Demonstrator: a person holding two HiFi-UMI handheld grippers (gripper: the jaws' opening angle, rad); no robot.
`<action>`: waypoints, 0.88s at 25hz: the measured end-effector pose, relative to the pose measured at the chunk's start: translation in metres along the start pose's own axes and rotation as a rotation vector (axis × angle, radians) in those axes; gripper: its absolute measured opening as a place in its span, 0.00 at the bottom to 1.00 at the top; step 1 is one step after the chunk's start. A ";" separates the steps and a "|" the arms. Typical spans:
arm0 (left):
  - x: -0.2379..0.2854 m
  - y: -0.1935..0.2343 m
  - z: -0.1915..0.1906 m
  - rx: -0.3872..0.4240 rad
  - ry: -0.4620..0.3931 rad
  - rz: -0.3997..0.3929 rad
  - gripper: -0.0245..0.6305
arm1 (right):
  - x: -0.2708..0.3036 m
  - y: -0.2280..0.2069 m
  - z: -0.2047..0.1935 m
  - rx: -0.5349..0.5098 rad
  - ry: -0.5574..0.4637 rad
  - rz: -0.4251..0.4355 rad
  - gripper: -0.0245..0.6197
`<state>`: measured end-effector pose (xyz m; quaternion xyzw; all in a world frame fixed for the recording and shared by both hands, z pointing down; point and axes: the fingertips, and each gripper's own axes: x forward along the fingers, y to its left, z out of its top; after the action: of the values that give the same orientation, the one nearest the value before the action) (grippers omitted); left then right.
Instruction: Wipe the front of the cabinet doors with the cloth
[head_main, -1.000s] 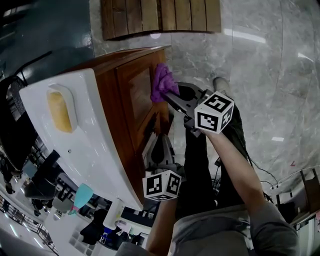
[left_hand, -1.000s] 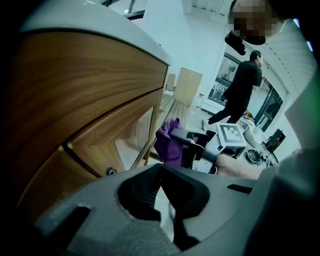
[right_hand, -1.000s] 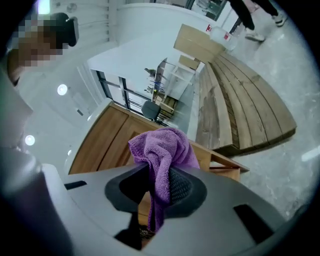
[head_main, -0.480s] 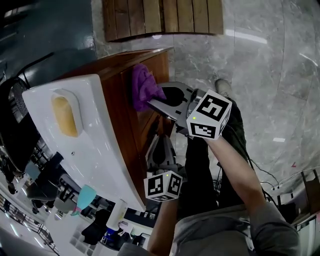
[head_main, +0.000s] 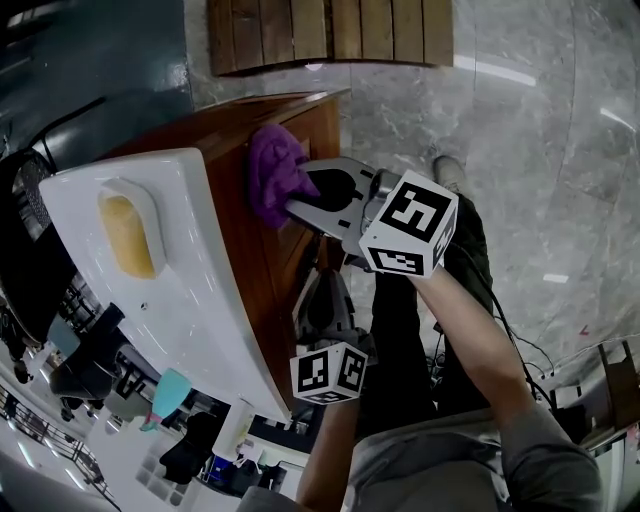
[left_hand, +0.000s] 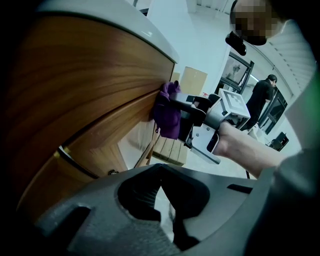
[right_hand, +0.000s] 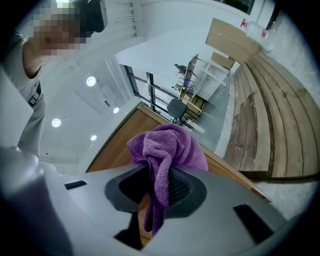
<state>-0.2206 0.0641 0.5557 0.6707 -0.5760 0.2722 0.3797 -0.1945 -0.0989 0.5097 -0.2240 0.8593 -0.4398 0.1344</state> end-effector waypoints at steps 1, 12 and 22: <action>0.000 -0.001 -0.001 -0.004 0.002 -0.002 0.05 | 0.000 -0.002 -0.001 0.009 -0.001 -0.002 0.15; 0.007 -0.002 -0.010 -0.028 0.023 -0.007 0.05 | 0.003 -0.034 -0.019 0.068 0.023 -0.073 0.15; 0.015 0.003 -0.009 -0.032 0.039 0.006 0.05 | 0.003 -0.057 -0.035 0.087 0.063 -0.104 0.15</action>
<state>-0.2196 0.0627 0.5737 0.6575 -0.5748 0.2770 0.4008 -0.1972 -0.1049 0.5761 -0.2483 0.8304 -0.4899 0.0936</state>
